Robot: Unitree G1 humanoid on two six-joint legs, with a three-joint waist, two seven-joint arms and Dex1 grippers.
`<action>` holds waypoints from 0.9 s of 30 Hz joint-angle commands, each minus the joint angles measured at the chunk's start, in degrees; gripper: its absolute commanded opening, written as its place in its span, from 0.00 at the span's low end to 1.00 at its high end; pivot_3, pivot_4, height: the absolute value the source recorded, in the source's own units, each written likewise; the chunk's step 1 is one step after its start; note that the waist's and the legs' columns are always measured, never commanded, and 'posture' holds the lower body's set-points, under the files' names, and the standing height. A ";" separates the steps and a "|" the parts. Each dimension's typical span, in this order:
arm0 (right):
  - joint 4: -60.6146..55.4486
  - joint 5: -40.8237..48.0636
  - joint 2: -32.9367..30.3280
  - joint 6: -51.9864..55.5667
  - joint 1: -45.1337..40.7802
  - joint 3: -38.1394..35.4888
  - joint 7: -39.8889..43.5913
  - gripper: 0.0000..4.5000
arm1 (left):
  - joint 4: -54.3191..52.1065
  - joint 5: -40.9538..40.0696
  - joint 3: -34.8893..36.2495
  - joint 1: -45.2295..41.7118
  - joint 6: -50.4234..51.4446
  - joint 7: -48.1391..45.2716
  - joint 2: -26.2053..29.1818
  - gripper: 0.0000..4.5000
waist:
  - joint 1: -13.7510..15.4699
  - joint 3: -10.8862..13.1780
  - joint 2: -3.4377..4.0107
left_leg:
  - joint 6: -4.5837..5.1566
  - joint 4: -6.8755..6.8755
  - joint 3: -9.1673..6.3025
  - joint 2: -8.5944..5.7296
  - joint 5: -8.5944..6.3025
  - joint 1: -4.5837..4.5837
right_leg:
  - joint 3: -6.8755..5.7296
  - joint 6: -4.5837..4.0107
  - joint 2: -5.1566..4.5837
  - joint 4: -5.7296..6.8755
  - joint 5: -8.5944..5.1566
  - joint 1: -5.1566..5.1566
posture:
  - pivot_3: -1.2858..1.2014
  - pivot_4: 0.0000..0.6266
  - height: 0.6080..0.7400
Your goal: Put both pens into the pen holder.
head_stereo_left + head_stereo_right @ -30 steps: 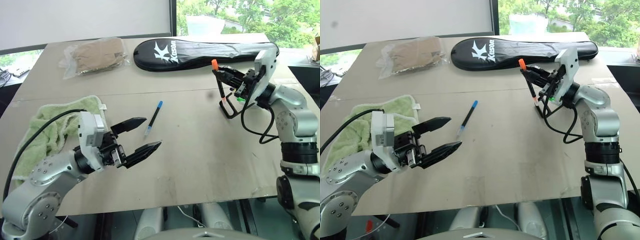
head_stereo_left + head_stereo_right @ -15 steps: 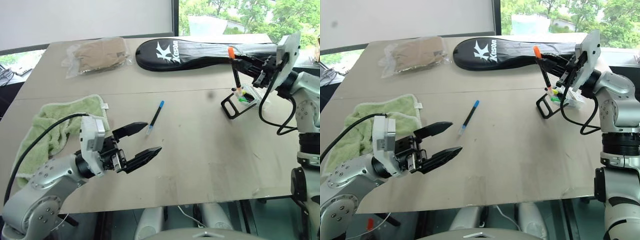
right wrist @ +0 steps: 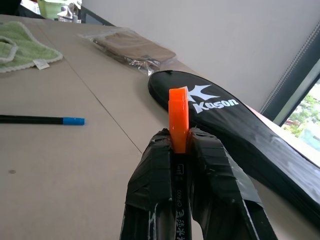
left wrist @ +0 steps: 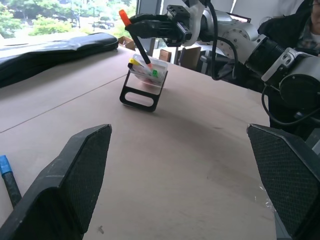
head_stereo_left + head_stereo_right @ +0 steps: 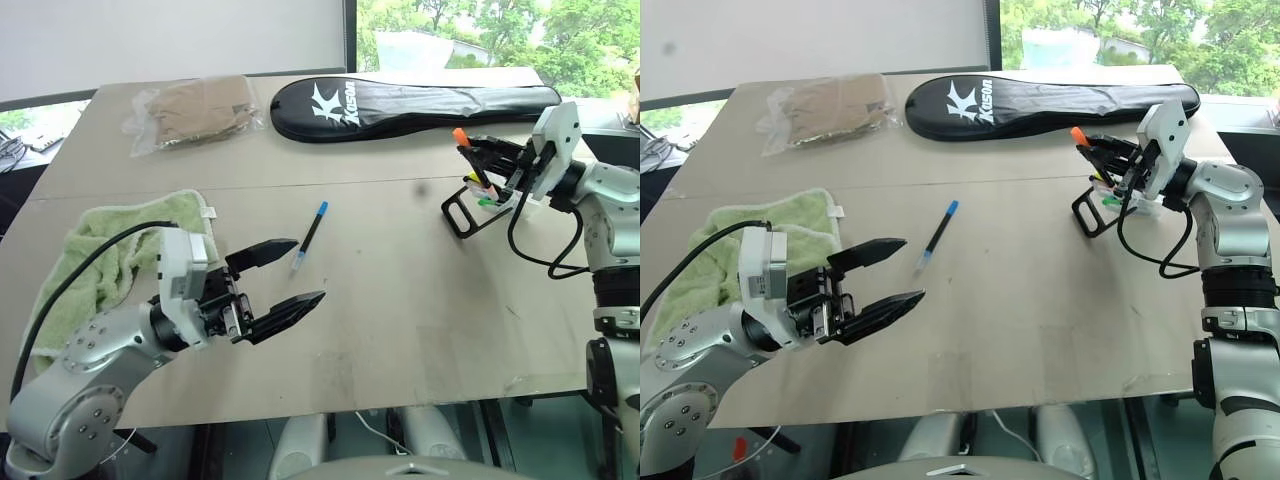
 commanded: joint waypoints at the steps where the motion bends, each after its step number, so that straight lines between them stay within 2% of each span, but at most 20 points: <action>1: 0.94 -2.41 -1.57 -4.86 1.66 1.06 1.96 0.00 | -0.49 0.04 1.04 0.48 -1.69 0.03 -0.41 1.00 | 0.07 -0.01 -0.02 | 0.00 0.00 -0.01 0.00 0.00 0.00 | -0.01 0.00 0.00 0.00 0.00 0.01 | 0.52 0.24 1.00; 4: 3.24 -4.33 -2.82 -6.92 2.47 2.26 3.01 0.00 | 0.19 0.63 1.06 0.80 -1.98 0.13 -0.35 1.00 | 0.06 -0.01 -0.02 | 0.00 0.03 -0.01 0.00 0.00 0.00 | -0.01 0.00 0.00 0.00 0.00 0.03 | 0.52 0.24 1.00; 6: 4.18 -4.49 -3.17 -7.88 2.55 1.99 2.97 0.21 | 0.67 1.03 0.94 0.87 -2.07 0.01 -0.24 1.00 | 0.00 -0.01 -0.02 | 0.00 0.03 -0.01 0.00 0.00 0.01 | -0.01 0.00 0.00 0.00 0.00 0.03 | 0.52 0.24 1.00; 7: 4.44 -4.55 -3.28 -8.40 2.52 1.59 2.56 0.26 | 0.86 1.01 0.84 0.76 -2.03 0.07 -0.34 1.00 | -0.05 -0.01 -0.02 | 0.00 0.04 -0.01 0.00 0.00 0.01 | -0.01 0.00 0.00 0.00 0.00 0.03 | 0.52 0.24 1.00; 8: 4.52 -4.53 -3.41 -8.56 2.52 1.22 2.25 0.38 | 1.12 0.97 0.69 0.54 -2.02 0.12 -0.47 1.00 | -0.10 0.00 -0.01 | 0.00 0.04 -0.01 0.00 0.00 0.01 | -0.01 0.00 0.01 0.01 0.00 0.02 | 0.52 0.24 1.00; 10: 4.42 -4.64 -3.70 -8.93 2.67 0.80 1.91 0.53 | 1.73 1.10 0.32 0.03 -2.03 0.10 -0.60 1.00 | -0.10 0.00 0.00 | 0.00 0.03 0.02 0.00 0.00 0.01 | 0.01 0.00 0.01 0.02 0.00 0.02 | 0.52 0.24 1.00; 14: 1.91 -2.88 -3.33 -7.36 2.72 -1.30 -0.66 0.95 | 3.28 3.12 -0.60 -1.96 -1.39 3.59 -1.51 1.00 | 0.02 0.00 0.00 | 0.00 0.06 0.01 0.00 0.00 0.01 | -0.01 0.00 0.00 0.02 0.00 0.03 | 0.52 0.24 1.00; 15: -0.55 -1.36 -3.46 -4.88 3.21 -1.89 -0.87 0.99 | 3.61 4.69 -1.42 -2.92 -0.24 6.16 -1.47 1.00 | 0.04 0.00 0.00 | 0.00 0.06 0.01 0.00 0.00 0.01 | 0.00 0.00 0.00 0.02 0.00 0.03 | 0.52 0.24 1.00; 19: -19.88 8.41 -5.09 12.75 8.94 -3.49 -2.75 0.99 | 3.34 12.16 -6.01 -7.60 7.35 18.31 0.21 1.00 | 0.23 0.00 0.00 | 0.00 0.06 -0.04 0.00 0.00 -0.03 | -0.03 0.00 0.01 0.04 0.00 0.03 | 0.52 0.24 1.00; 20: -27.98 12.76 -7.00 19.42 12.12 -3.23 -2.80 0.99 | 3.99 10.70 -7.37 -10.50 12.70 21.88 0.53 1.00 | 0.49 0.00 0.00 | 0.00 0.06 -0.07 0.00 0.00 -0.06 | -0.06 0.00 0.00 0.04 0.00 0.03 | 0.52 0.24 1.00; 22: -40.19 11.99 -11.73 28.43 17.18 -1.44 -5.57 0.99 | 5.88 7.97 -9.77 -17.18 23.71 27.64 0.79 1.00 | 1.17 0.00 0.00 | 0.00 0.10 -0.19 0.00 0.00 -0.17 | -0.16 0.00 0.00 0.05 0.00 0.02 | 0.52 0.24 1.00; 23: -43.72 15.32 -12.88 31.59 18.65 -0.98 -4.41 0.99 | 7.83 6.07 -10.25 -21.09 30.15 30.55 0.05 1.00 | 1.51 -0.04 -0.07 | 0.00 0.11 -0.22 -0.01 0.00 -0.20 | -0.20 0.00 0.00 0.07 0.00 0.02 | 0.52 0.24 1.00; 27: -50.90 16.82 -10.76 30.78 25.12 -0.53 -6.23 0.99 | 16.10 8.04 -15.33 -33.77 40.89 33.82 -2.42 1.00 | 1.61 -0.10 -0.32 | 0.01 0.29 -0.25 -0.04 -0.01 -0.12 | -0.25 0.01 0.02 0.07 0.01 0.15 | 0.52 0.24 1.00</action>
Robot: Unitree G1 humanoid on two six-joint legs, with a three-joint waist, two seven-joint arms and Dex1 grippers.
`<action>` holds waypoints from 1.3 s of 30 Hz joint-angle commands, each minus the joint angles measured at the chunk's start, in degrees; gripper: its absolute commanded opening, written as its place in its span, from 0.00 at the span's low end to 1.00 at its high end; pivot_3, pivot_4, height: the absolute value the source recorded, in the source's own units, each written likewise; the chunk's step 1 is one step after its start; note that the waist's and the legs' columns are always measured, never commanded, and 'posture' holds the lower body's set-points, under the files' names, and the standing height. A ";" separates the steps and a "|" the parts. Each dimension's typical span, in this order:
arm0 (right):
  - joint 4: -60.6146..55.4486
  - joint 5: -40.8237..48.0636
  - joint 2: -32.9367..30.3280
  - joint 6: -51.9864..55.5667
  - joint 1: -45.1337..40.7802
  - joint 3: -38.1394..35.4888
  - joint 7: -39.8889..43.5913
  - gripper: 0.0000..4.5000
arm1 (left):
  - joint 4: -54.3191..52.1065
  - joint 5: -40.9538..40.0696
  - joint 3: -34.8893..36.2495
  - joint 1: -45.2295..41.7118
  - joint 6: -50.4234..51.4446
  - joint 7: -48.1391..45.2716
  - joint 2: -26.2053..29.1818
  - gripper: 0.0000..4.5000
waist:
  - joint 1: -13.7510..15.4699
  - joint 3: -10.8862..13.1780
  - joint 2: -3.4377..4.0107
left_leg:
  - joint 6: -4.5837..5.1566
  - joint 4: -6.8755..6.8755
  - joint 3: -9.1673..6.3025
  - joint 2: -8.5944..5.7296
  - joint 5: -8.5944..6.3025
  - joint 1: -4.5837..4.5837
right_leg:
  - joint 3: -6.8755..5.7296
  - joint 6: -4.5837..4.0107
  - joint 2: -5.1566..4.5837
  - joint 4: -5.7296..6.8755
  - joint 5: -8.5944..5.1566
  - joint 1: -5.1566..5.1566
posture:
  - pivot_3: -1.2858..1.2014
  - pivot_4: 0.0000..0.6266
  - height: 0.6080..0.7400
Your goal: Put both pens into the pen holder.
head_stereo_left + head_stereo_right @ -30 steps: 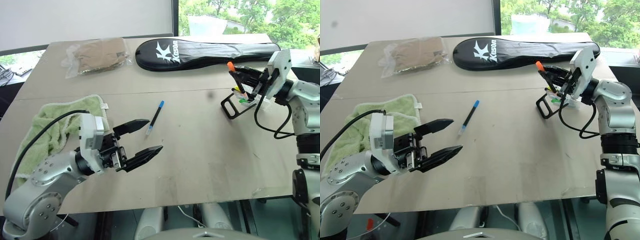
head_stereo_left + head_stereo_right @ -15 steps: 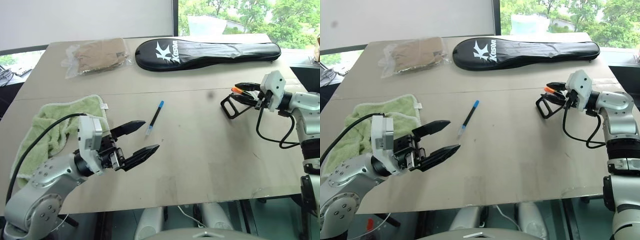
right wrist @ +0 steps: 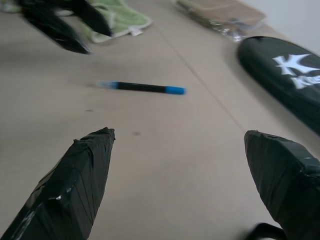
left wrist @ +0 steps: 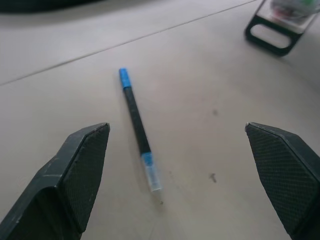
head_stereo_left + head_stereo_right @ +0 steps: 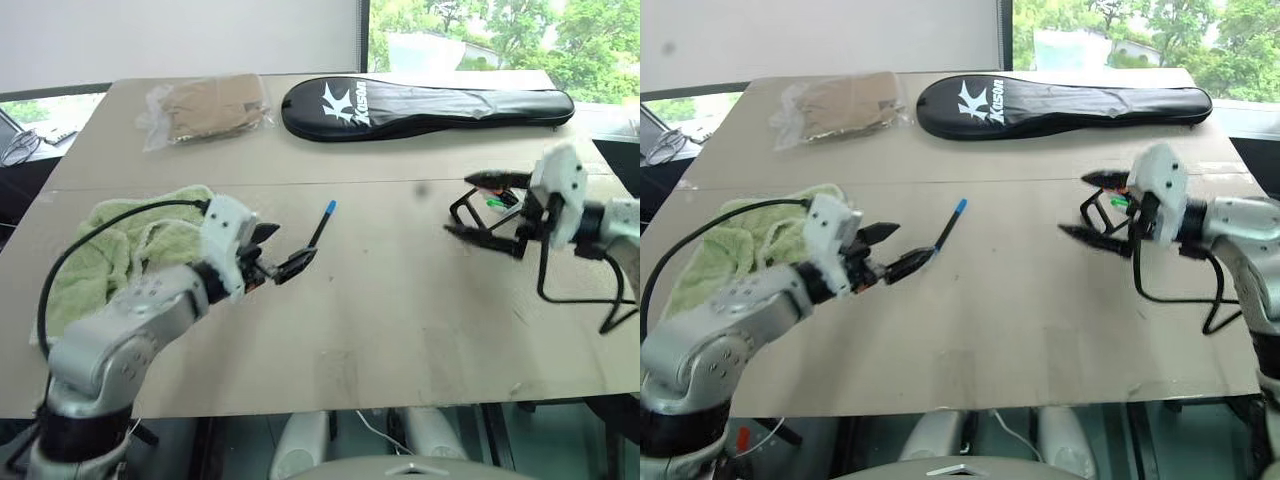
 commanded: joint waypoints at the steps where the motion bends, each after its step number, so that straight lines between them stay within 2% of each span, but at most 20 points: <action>1: -6.38 2.08 1.76 0.00 4.41 -0.32 -1.86 0.99 | 5.46 1.92 -3.40 -7.64 8.27 3.94 -2.46 1.00 | 0.02 0.00 -0.07 | 0.00 0.04 -0.02 -0.02 0.00 0.00 | -0.02 0.00 0.00 -0.01 0.00 0.02 | 0.52 0.24 1.00; 6: -6.99 -2.91 7.23 -3.82 7.56 0.40 -9.17 0.99 | 16.03 9.37 -13.15 -16.39 10.30 3.22 -4.87 1.00 | -0.20 0.03 -0.11 | 0.02 0.24 -0.02 -0.04 -0.01 -0.06 | -0.01 0.00 0.04 0.05 0.00 0.01 | 0.52 0.24 1.00; 7: -6.81 -2.72 8.33 -4.29 8.07 0.07 -9.90 1.00 | 17.97 10.84 -15.30 -17.03 9.26 2.18 -5.36 0.95 | -0.14 0.03 -0.11 | 0.02 0.31 -0.07 -0.04 -0.01 -0.06 | -0.07 0.00 0.04 0.06 0.00 0.02 | 0.52 0.24 1.00; 10: -7.16 -4.11 9.21 -6.82 10.18 -0.11 -10.42 1.00 | 21.69 13.99 -19.31 -17.50 7.05 -0.50 -6.85 0.72 | -0.05 0.02 -0.08 | 0.01 0.37 -0.10 -0.04 -0.01 -0.10 | -0.09 0.00 0.04 0.06 0.00 0.02 | 0.52 0.24 1.00; 12: -7.95 -4.36 8.89 -8.15 11.83 -0.45 -9.97 1.00 | 22.30 15.44 -20.05 -17.48 6.10 -1.98 -7.26 0.52 | 0.22 -0.03 0.01 | 0.01 0.41 -0.14 -0.05 -0.01 -0.06 | -0.14 0.00 0.02 0.05 0.00 0.11 | 0.52 0.24 1.00; 17: -9.32 -2.48 9.01 -8.26 12.33 -1.02 -10.24 1.00 | 23.22 18.65 -18.45 -16.82 0.70 -6.42 -7.01 0.05 | 0.35 -0.04 0.02 | 0.01 0.50 -0.34 -0.10 -0.01 -0.02 | -0.34 0.00 -0.05 0.04 0.00 0.26 | 0.52 0.24 1.00; 18: -9.15 -1.42 9.59 -7.16 11.77 -0.92 -10.96 1.00 | 22.12 17.45 -15.84 -15.75 -1.54 -8.20 -7.60 0.01 | 0.35 -0.04 0.02 | 0.01 0.51 -0.37 -0.11 -0.01 -0.01 | -0.38 0.00 -0.06 0.04 0.00 0.28 | 0.52 0.24 1.00; 20: -8.62 3.59 11.10 -1.47 10.53 -1.41 -13.71 1.00 | 18.72 12.14 -8.19 -12.62 -7.98 -13.21 -10.58 0.01 | 0.14 -0.03 0.01 | 0.01 0.51 -0.38 -0.11 -0.01 -0.02 | -0.39 0.00 -0.06 0.03 0.00 0.28 | 0.52 0.24 1.00; 22: -7.69 11.04 13.40 6.18 8.71 -2.84 -18.13 1.00 | 14.24 7.82 -3.34 -9.10 -12.11 -19.27 -10.96 0.01 | -0.16 0.03 -0.09 | 0.01 0.52 -0.39 -0.09 -0.01 -0.07 | -0.41 0.00 -0.08 0.02 0.00 0.25 | 0.52 0.24 1.00; 25: -6.26 20.99 17.32 14.77 4.80 -3.74 -24.89 1.00 | 8.37 3.41 0.17 -4.29 -13.08 -26.18 -7.23 0.01 | -0.77 0.05 -0.03 | -0.01 0.51 -0.40 -0.01 0.00 -0.08 | -0.43 -0.01 -0.04 0.02 0.00 0.22 | 0.52 0.24 1.00; 27: -4.89 24.26 18.98 18.60 2.28 -2.82 -27.24 1.00 | 5.67 0.02 2.33 -2.03 -11.85 -27.95 -5.47 0.01 | -1.17 0.04 0.00 | -0.01 0.46 -0.40 -0.01 0.00 -0.02 | -0.42 -0.01 -0.04 0.03 -0.01 0.24 | 0.52 0.24 1.00; 31: 1.38 30.40 23.44 23.70 -4.41 -2.88 -31.70 1.00 | -0.36 0.93 1.71 2.67 -16.28 -32.73 -1.42 0.01 | -1.55 0.06 0.01 | 0.02 0.45 -0.36 -0.10 -0.01 -0.01 | -0.38 0.00 -0.09 0.01 0.00 0.26 | 0.52 0.24 1.00; 36: 5.25 35.70 25.94 27.34 -9.59 -3.02 -32.61 1.00 | -3.97 3.77 -1.53 4.31 -19.59 -33.56 -0.12 0.01 | -1.20 0.07 0.03 | 0.02 0.44 -0.45 -0.10 -0.01 -0.02 | -0.47 0.00 -0.09 0.02 0.00 0.27 | 0.52 0.24 1.00; 39: 5.46 37.73 25.15 29.93 -10.83 -2.14 -31.83 1.00 | -3.71 4.15 -2.45 3.59 -20.71 -33.01 -0.73 0.01 | -1.38 0.08 0.05 | 0.02 0.43 -0.42 -0.10 -0.02 -0.03 | -0.45 0.00 -0.08 0.02 0.00 0.26 | 0.52 0.24 1.00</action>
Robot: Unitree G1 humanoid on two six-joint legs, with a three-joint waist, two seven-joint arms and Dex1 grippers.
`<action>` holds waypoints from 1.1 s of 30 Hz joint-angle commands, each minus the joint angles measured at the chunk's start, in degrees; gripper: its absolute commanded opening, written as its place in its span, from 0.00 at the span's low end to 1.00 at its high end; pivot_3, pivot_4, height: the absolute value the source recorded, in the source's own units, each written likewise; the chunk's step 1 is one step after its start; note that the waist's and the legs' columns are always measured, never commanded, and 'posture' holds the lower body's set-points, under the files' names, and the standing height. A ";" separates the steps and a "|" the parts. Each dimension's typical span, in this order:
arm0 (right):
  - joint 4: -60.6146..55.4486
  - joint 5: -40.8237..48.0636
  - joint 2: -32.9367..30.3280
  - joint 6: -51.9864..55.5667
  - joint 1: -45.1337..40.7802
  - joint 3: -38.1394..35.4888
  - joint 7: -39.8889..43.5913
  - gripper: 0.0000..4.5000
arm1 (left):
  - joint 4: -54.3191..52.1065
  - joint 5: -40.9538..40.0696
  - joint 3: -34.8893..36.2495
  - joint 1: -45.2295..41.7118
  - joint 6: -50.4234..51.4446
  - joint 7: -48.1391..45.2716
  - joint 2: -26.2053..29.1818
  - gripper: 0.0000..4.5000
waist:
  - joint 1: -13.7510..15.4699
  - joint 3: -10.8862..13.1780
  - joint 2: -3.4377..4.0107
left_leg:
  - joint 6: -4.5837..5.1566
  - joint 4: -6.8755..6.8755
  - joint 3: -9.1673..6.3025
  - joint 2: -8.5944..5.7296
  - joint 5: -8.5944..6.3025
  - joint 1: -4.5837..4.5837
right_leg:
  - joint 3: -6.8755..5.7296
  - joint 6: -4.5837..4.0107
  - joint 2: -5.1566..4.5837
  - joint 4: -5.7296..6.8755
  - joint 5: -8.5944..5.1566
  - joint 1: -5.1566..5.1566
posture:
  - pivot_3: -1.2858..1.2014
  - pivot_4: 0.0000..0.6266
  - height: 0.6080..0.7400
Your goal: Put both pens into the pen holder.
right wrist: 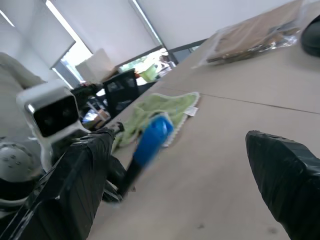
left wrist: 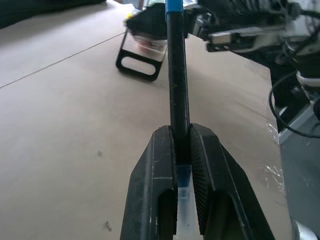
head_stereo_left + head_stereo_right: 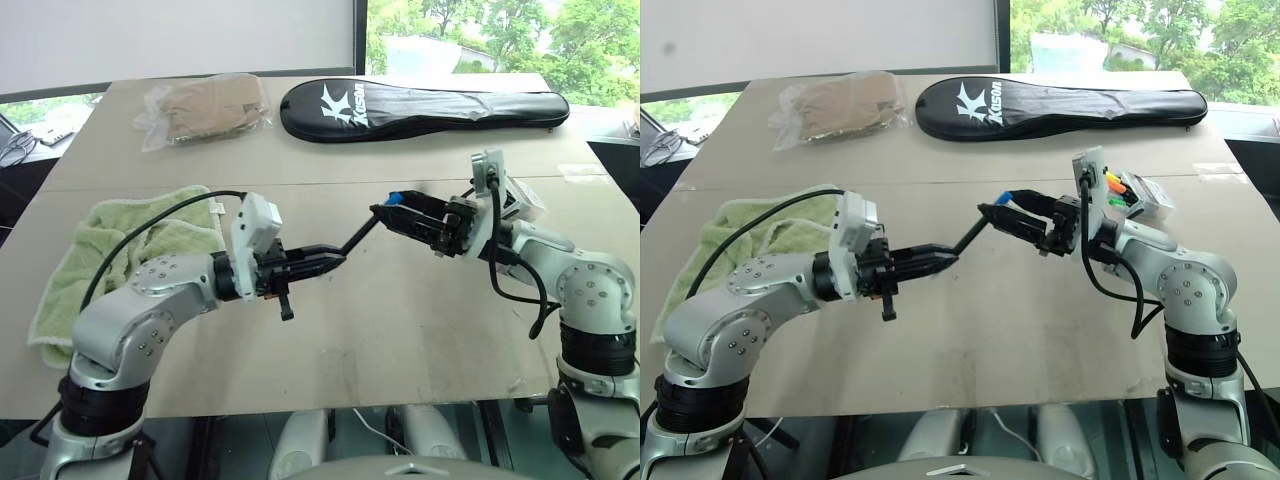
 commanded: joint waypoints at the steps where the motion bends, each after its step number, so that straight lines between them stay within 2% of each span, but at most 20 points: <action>1: -0.94 3.80 -0.82 2.48 -1.41 0.04 0.64 0.94 | -1.70 0.89 -0.63 -1.09 -2.64 0.04 -0.10 0.00 | -0.08 0.00 0.01 | 0.00 0.00 0.00 0.00 0.00 0.00 | 0.00 0.00 0.00 0.00 0.00 0.00 | 0.52 0.24 1.00; 3: -0.76 4.68 -0.57 3.09 -1.85 0.03 0.21 0.83 | -1.49 1.37 -1.24 -1.41 -3.28 0.02 -0.14 0.00 | -0.16 0.00 0.01 | 0.00 0.00 0.00 0.00 0.00 0.00 | 0.00 0.00 0.01 0.01 0.00 0.00 | 0.52 0.24 1.00; 8: -1.20 5.29 -1.34 3.67 -2.14 -0.26 -0.11 0.30 | -1.15 2.18 -1.82 -1.31 -4.73 -0.05 -0.42 0.00 | -0.21 0.00 0.01 | 0.01 0.00 0.02 0.00 0.00 0.00 | 0.03 0.00 0.02 0.02 0.00 -0.01 | 0.52 0.24 1.00; 10: -1.43 5.36 -1.74 3.54 -2.00 -0.35 -0.16 0.05 | -0.93 2.16 -2.08 -1.42 -5.04 0.14 -0.70 0.00 | -0.21 0.01 0.02 | 0.01 0.00 0.02 0.01 0.00 0.00 | 0.03 0.00 0.02 0.01 0.00 -0.02 | 0.52 0.24 1.00; 12: -1.90 4.75 -2.11 2.71 -1.72 -0.48 -0.45 0.02 | -0.61 -0.15 -0.96 -1.71 -5.34 -0.12 -1.89 0.00 | -0.20 0.01 0.03 | 0.01 0.00 0.01 0.01 0.00 0.00 | 0.02 0.00 0.02 0.01 0.00 -0.02 | 0.52 0.24 1.00; 14: -2.33 3.95 -2.51 1.42 -1.51 -1.33 -1.09 0.02 | 0.06 -2.62 0.09 -2.90 -4.28 0.50 -3.03 0.21 | -0.19 0.02 0.03 | 0.01 0.00 0.03 0.01 0.00 0.00 | 0.02 0.00 0.02 0.02 0.00 -0.02 | 0.52 0.24 1.00; 16: -2.86 2.73 -3.63 0.02 -1.53 -2.62 -1.72 0.02 | 0.82 -2.60 0.31 -4.03 -4.02 1.07 -3.25 0.37 | -0.09 0.02 0.01 | 0.01 0.01 0.01 0.02 0.00 -0.02 | 0.00 0.00 0.02 0.02 0.00 -0.02 | 0.52 0.24 1.00; 17: -3.29 1.54 -4.92 -0.64 -1.56 -3.08 -1.63 0.02 | 1.27 -2.69 0.49 -4.60 -3.91 1.54 -3.42 0.49 | -0.05 0.02 0.02 | 0.01 0.01 0.00 0.01 0.00 -0.03 | 0.00 0.00 0.02 0.01 0.00 -0.02 | 0.52 0.24 1.00; 20: -4.61 -4.45 -13.76 -3.28 -1.46 -6.32 0.83 0.02 | 2.24 -5.70 1.40 -6.95 -1.86 2.20 -3.41 0.78 | 0.09 0.03 0.03 | 0.02 0.01 0.02 0.00 -0.01 -0.04 | 0.00 0.01 0.01 0.00 0.00 -0.01 | 0.52 0.24 1.00; 23: -3.28 -7.51 -25.41 -3.85 -3.84 -12.21 3.29 0.02 | 2.40 -4.82 0.04 -8.76 -3.20 1.19 -3.40 0.79 | 0.46 0.16 0.17 | 0.07 0.05 0.02 -0.03 -0.04 -0.12 | -0.01 0.01 -0.02 -0.02 0.00 -0.02 | 0.52 0.24 1.00; 26: -2.59 -11.92 -31.57 -5.52 -5.18 -11.56 4.93 0.02 | 3.03 -3.49 -1.42 -9.16 -4.51 0.67 -3.97 0.79 | 0.13 0.19 0.21 | 0.11 0.03 0.10 -0.01 -0.06 -0.10 | 0.03 0.01 0.01 -0.05 0.00 0.00 | 0.52 0.24 1.00; 28: -1.70 -16.34 -33.73 -7.65 -5.96 -9.46 5.40 0.02 | 3.79 -2.64 -2.05 -9.12 -5.34 0.63 -4.61 0.79 | -0.29 0.16 0.17 | 0.11 0.00 0.17 0.10 -0.06 -0.04 | 0.11 0.00 0.13 -0.06 0.00 0.01 | 0.52 0.24 1.00; 33: -1.07 -22.00 -34.63 -9.47 -4.14 -5.53 7.95 0.02 | 4.23 -1.36 -2.88 -8.23 -6.64 0.45 -5.21 0.79 | -0.07 0.17 0.17 | 0.12 0.02 0.36 0.14 -0.06 -0.01 | 0.30 0.00 0.14 -0.02 0.00 -0.01 | 0.52 0.24 1.00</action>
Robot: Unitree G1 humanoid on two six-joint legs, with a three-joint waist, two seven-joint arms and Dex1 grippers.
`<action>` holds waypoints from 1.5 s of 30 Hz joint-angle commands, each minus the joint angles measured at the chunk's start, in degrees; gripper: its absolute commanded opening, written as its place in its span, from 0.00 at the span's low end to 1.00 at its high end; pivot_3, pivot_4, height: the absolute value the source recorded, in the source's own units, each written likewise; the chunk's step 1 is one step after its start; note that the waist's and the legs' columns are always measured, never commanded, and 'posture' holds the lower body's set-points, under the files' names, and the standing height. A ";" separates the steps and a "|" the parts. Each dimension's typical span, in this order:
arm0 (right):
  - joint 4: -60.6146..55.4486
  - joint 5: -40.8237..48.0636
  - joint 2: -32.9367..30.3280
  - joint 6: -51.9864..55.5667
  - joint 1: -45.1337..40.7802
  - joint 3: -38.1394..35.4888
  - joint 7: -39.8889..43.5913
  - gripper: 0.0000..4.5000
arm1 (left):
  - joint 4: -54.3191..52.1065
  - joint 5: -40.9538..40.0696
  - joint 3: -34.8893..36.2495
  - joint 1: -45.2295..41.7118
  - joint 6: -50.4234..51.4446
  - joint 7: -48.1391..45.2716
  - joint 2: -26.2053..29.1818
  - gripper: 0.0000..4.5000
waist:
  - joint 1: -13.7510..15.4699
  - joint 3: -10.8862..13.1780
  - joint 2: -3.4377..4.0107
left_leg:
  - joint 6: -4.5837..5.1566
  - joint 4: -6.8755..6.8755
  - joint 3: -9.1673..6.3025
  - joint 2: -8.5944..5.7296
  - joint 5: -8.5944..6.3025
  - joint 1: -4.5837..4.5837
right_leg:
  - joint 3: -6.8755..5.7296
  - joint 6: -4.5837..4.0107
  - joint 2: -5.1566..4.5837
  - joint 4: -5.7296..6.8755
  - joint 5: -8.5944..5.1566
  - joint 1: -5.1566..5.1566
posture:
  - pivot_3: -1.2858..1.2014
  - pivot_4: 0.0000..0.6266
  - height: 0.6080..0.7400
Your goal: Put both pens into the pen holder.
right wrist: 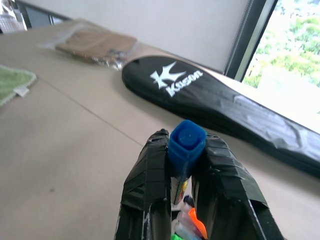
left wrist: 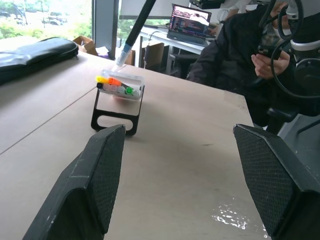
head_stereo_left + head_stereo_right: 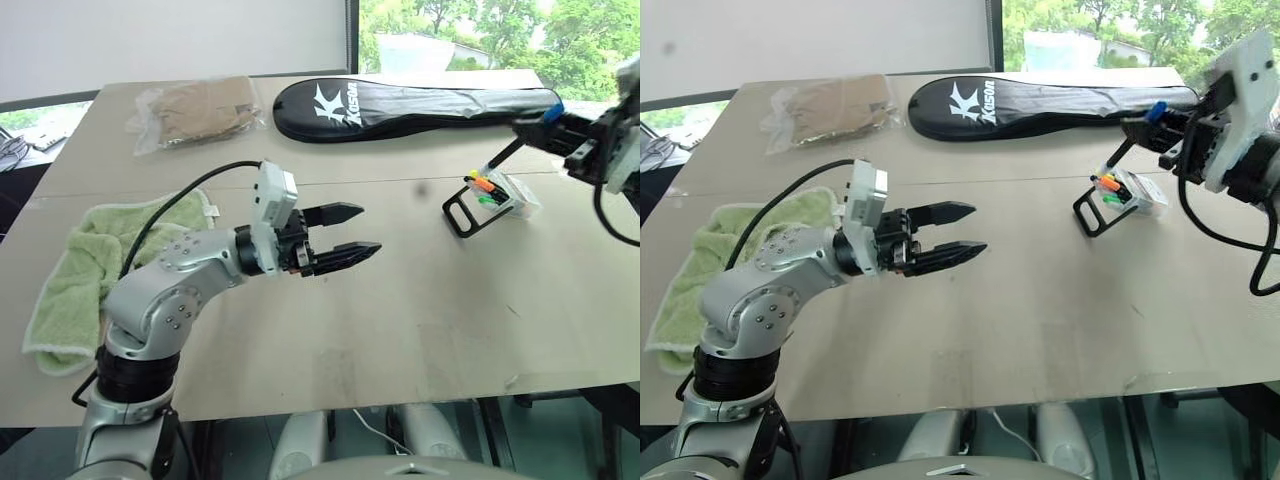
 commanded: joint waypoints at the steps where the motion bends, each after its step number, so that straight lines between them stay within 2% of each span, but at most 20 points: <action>1: -0.78 -3.87 -1.11 -2.11 1.28 1.36 2.20 0.02 | -0.83 0.50 0.53 0.52 -1.66 -0.35 -0.05 0.79 | 0.30 0.00 0.00 | 0.01 0.01 0.00 -0.01 -0.01 -0.03 | -0.02 0.00 -0.03 -0.02 0.00 0.00 | 0.52 0.24 1.00; 8: -1.25 -10.99 -1.93 -4.26 1.60 5.09 3.96 0.02 | -1.75 0.94 1.24 1.68 -2.20 0.72 -0.02 0.79 | 0.77 0.00 0.00 | 0.03 0.02 -0.06 -0.02 -0.02 -0.07 | -0.10 0.00 -0.08 -0.04 0.00 -0.01 | 0.52 0.24 1.00; 16: -1.07 -0.09 0.59 4.18 -3.14 -3.52 4.13 0.02 | -2.99 0.83 1.57 3.31 -2.30 1.78 0.05 0.79 | 0.69 0.01 0.00 | 0.03 0.02 -0.06 -0.02 -0.02 -0.07 | -0.11 0.00 -0.08 -0.04 0.00 -0.01 | 0.52 0.24 1.00; 26: -1.48 -7.55 -4.31 1.30 0.07 -1.04 5.36 0.02 | -2.63 1.13 0.97 3.17 -2.67 1.85 -0.29 0.79 | 1.58 0.01 0.00 | 0.03 0.02 -0.06 -0.03 -0.02 -0.08 | -0.11 0.00 -0.09 -0.06 0.00 -0.01 | 0.52 0.24 1.00; 36: -4.15 -17.61 -4.61 -5.14 1.94 7.81 7.02 0.02 | -2.84 2.07 0.78 3.60 -3.21 1.57 0.05 0.79 | 1.55 0.01 0.00 | 0.03 0.02 -0.06 -0.02 -0.02 -0.07 | -0.11 0.00 -0.09 -0.05 0.00 -0.01 | 0.52 0.24 1.00; 42: -7.16 -29.13 -8.19 -12.09 2.46 16.95 9.87 0.02 | -3.51 2.01 1.12 4.01 -3.03 2.12 -0.02 0.79 | 1.46 0.00 0.00 | 0.03 0.02 -0.07 -0.02 -0.02 -0.05 | -0.10 0.00 -0.09 -0.05 0.00 -0.02 | 0.52 0.24 1.00; 45: -7.64 -33.14 -7.78 -13.74 1.34 20.89 11.33 0.02 | -3.80 2.07 1.23 4.33 -3.04 2.50 -0.08 0.79 | 1.47 0.00 0.00 | 0.03 0.02 -0.08 -0.02 -0.02 -0.04 | -0.12 0.00 -0.09 -0.05 0.00 -0.01 | 0.52 0.24 1.00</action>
